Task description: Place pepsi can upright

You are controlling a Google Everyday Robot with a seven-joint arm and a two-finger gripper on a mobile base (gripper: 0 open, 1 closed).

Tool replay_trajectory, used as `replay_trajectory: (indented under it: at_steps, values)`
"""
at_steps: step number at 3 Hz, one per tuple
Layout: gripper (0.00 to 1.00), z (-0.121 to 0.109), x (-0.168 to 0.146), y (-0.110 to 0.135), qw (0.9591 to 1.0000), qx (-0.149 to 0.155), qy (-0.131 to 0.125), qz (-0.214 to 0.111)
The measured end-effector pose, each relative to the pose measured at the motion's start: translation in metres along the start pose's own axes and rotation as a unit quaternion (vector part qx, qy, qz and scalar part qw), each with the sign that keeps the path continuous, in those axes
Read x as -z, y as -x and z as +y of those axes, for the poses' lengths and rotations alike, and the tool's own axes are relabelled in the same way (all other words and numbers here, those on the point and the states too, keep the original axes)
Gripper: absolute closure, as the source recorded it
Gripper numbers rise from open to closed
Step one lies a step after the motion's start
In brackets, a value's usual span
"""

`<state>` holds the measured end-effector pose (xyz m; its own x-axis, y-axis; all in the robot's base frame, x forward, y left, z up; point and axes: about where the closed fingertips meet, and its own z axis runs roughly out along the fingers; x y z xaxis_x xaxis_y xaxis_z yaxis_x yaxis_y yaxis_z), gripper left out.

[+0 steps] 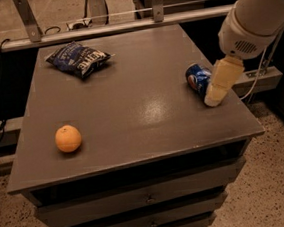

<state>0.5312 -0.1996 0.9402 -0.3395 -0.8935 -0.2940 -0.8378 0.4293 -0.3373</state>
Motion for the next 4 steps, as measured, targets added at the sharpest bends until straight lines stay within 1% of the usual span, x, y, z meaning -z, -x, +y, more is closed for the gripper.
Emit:
replay_trajectory:
  at_steps: [2, 3, 4]
  values:
    - [0.0, -0.003, -0.003, 0.002, 1.0, -0.009, -0.001, -0.004]
    - [0.0, -0.021, -0.01, 0.007, 0.9975, -0.063, -0.005, -0.032]
    - [0.0, -0.05, -0.027, 0.014, 0.9852, -0.158, -0.002, -0.066]
